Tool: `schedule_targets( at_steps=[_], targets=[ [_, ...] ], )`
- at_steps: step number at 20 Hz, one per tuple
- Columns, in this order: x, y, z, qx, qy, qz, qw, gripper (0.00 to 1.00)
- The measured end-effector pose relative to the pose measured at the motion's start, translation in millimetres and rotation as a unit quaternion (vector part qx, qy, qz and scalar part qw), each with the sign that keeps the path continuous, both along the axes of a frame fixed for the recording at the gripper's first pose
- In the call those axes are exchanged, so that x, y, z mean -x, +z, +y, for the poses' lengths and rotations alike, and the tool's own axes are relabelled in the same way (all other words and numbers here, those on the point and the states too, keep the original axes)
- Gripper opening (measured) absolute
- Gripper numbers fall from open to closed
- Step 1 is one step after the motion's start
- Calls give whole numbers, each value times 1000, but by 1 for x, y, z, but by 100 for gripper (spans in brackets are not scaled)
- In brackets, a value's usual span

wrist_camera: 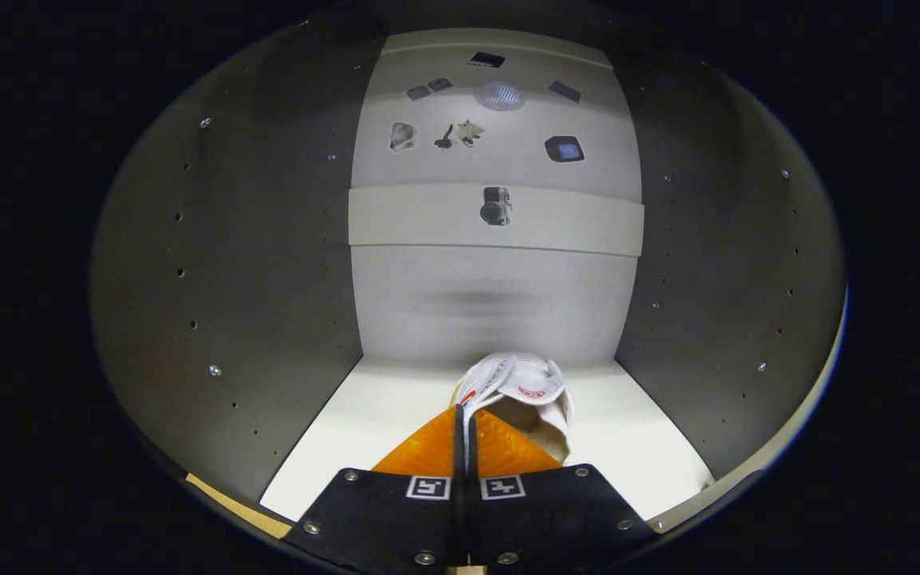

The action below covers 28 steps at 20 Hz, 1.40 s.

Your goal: Open the shoe cabinet door, grab the shoes and put them into the shoe cabinet, then close the shoe cabinet door.

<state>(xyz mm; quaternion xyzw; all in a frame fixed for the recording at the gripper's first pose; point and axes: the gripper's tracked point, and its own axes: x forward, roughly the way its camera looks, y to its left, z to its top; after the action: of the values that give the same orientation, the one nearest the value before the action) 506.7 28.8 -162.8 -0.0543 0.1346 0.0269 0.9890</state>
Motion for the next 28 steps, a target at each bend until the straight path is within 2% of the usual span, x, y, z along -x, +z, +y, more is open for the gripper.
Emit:
schedule_targets(
  at_steps=[5, 9, 11, 12, 14, 20, 26, 28],
  targets=[
    [2, -2, 0, 7, -3, 1, 1000, 4],
    [3, 0, 2, 9, -10, -2, 1000, 16],
    [6, 4, 2, 18, -12, -10, 1000, 29],
    [8, 12, 2, 21, -14, -24, 999, 45],
    [11, 31, 3, 17, -18, -57, 998, 57],
    [40, 54, -3, -1, -19, -70, 997, 65],
    [112, 90, -11, 12, -20, -102, 995, 78],
    [141, 102, -16, 14, -23, -111, 993, 80]
  ],
)
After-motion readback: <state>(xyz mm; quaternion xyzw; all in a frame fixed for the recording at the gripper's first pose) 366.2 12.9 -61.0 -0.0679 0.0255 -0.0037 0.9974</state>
